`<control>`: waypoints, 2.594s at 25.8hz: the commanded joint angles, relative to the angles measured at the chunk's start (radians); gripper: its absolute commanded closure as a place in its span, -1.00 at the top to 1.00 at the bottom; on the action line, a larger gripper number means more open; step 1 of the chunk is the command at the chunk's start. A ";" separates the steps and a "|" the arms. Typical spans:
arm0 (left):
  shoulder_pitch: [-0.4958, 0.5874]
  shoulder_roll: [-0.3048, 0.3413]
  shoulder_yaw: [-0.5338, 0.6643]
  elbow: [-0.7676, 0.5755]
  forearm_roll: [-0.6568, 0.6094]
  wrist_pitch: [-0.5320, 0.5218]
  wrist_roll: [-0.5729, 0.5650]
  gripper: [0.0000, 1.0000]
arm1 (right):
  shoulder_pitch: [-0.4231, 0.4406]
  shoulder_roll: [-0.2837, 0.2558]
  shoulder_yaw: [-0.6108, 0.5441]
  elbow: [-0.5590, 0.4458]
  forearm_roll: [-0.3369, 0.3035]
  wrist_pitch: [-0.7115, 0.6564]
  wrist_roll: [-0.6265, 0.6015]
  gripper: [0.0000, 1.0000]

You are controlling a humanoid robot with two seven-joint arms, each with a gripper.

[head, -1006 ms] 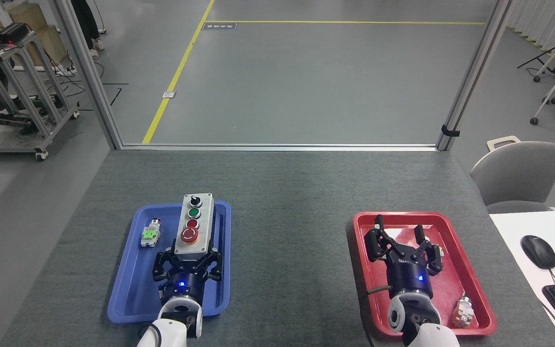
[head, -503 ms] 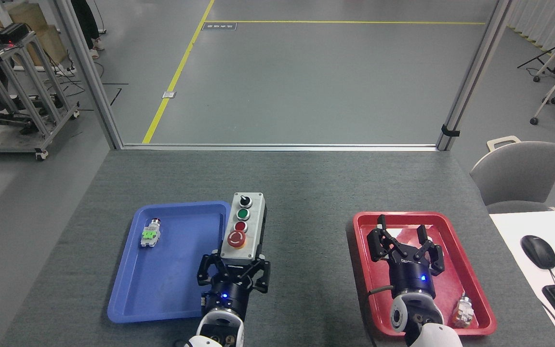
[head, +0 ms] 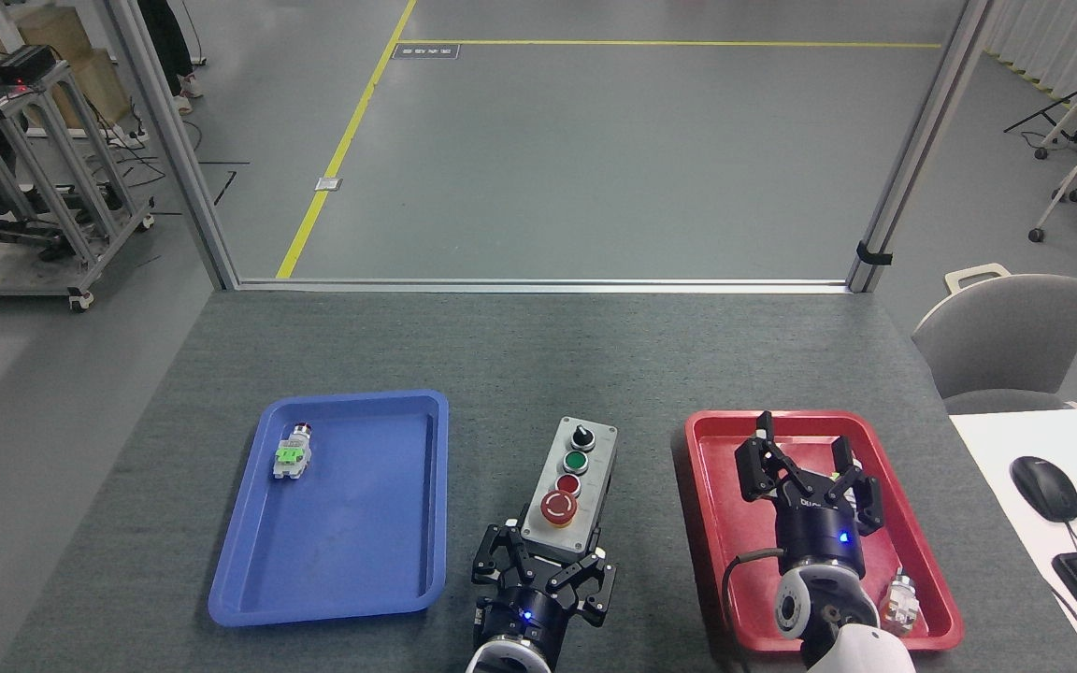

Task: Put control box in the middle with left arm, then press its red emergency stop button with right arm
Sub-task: 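Drag the control box with the left gripper off the blue tray toward the table middle, then release the control box and pull the left gripper back over the blue tray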

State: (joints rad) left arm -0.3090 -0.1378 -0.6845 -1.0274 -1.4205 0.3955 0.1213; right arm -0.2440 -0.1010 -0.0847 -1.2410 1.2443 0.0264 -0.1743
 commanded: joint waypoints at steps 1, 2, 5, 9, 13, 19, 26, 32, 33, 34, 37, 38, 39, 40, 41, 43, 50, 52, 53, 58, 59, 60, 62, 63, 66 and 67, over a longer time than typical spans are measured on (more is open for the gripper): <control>-0.019 0.000 -0.030 0.032 0.005 -0.006 -0.057 -1.00 | -0.001 -0.005 -0.006 0.000 -0.002 0.004 -0.001 0.97; -0.022 0.000 -0.032 0.033 0.005 -0.009 -0.061 -1.00 | -0.001 -0.006 -0.015 0.000 -0.002 0.003 -0.002 0.97; -0.035 -0.002 -0.033 0.036 0.005 -0.012 -0.071 -1.00 | 0.000 -0.014 -0.027 0.000 -0.003 0.001 -0.007 0.97; -0.053 -0.002 -0.047 0.052 0.005 -0.012 -0.072 -0.72 | -0.015 -0.026 -0.029 0.002 -0.003 0.000 0.001 0.97; -0.055 0.000 -0.069 0.061 0.005 -0.010 -0.072 0.35 | -0.021 -0.037 -0.027 0.012 0.000 0.000 -0.005 0.97; -0.055 0.000 -0.109 0.076 0.005 -0.007 -0.074 0.65 | -0.021 -0.046 -0.026 0.015 0.001 -0.002 -0.005 0.97; -0.055 0.000 -0.110 0.075 0.006 -0.009 -0.071 0.92 | -0.038 -0.046 -0.026 0.044 0.012 -0.002 -0.008 0.97; 0.008 0.015 -0.101 0.001 0.006 -0.010 -0.068 0.96 | -0.044 -0.068 -0.023 0.049 0.014 -0.003 -0.008 0.97; 0.019 0.023 -0.101 -0.020 0.006 -0.010 -0.066 0.96 | -0.046 -0.074 -0.023 0.049 0.014 -0.005 -0.008 0.96; 0.036 0.041 -0.099 -0.039 0.005 -0.010 -0.060 0.97 | -0.047 -0.082 -0.018 0.049 0.015 -0.005 -0.008 0.91; 0.094 0.129 -0.095 -0.132 0.003 -0.009 -0.055 0.97 | -0.092 -0.088 0.026 0.080 0.017 -0.052 -0.007 0.21; 0.114 0.159 -0.095 -0.175 0.005 -0.007 -0.055 0.97 | -0.110 -0.091 0.059 0.104 0.017 -0.098 -0.008 -0.13; 0.137 0.187 -0.093 -0.217 0.006 -0.007 -0.055 0.97 | -0.130 -0.098 0.083 0.124 0.017 -0.151 -0.008 -0.42; 0.159 0.210 -0.092 -0.252 0.006 -0.006 -0.055 0.97 | -0.146 -0.111 0.102 0.136 0.017 -0.195 -0.008 -0.62; 0.174 0.227 -0.090 -0.284 0.006 -0.003 -0.055 0.97 | -0.152 -0.121 0.111 0.141 0.017 -0.233 -0.008 -0.74; 0.191 0.261 -0.066 -0.345 0.006 -0.001 -0.055 0.97 | -0.152 -0.125 0.140 0.141 0.017 -0.290 -0.008 -1.00; 0.246 0.354 0.091 -0.560 0.009 -0.012 -0.055 0.98 | -0.139 -0.120 0.318 0.143 0.058 -0.434 -0.005 -1.00; 0.252 0.351 0.164 -0.563 0.009 -0.014 -0.055 0.98 | -0.133 -0.114 0.368 0.143 0.093 -0.431 -0.005 -1.00; 0.251 0.351 0.197 -0.563 0.009 -0.015 -0.055 0.98 | -0.124 -0.114 0.388 0.143 0.101 -0.431 -0.005 -1.00; 0.242 0.342 0.261 -0.560 0.035 -0.015 -0.057 0.98 | -0.103 -0.091 0.468 0.175 0.109 -0.430 0.002 -1.00; 0.240 0.342 0.266 -0.560 0.052 -0.015 -0.057 0.98 | -0.104 -0.088 0.482 0.195 0.115 -0.430 0.002 -1.00; 0.237 0.342 0.267 -0.559 0.080 -0.015 -0.057 0.98 | -0.103 -0.079 0.494 0.216 0.135 -0.430 0.002 -1.00; 0.229 0.342 0.270 -0.557 0.146 -0.017 -0.058 0.98 | -0.103 -0.059 0.502 0.225 0.179 -0.428 0.001 -1.00; 0.218 0.342 0.272 -0.551 0.184 -0.021 -0.058 0.98 | -0.104 -0.052 0.503 0.227 0.195 -0.428 0.001 -1.00; 0.192 0.346 0.312 -0.537 0.301 -0.063 -0.057 0.98 | -0.110 -0.036 0.514 0.250 0.205 -0.422 0.001 -1.00; 0.192 0.346 0.326 -0.537 0.310 -0.078 -0.057 0.98 | -0.115 -0.029 0.522 0.259 0.205 -0.421 0.001 -1.00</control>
State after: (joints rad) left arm -0.1022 0.2063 -0.3932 -1.5716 -1.1869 0.3518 0.0638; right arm -0.3510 -0.1475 0.4216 -1.0055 1.4354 -0.4014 -0.1702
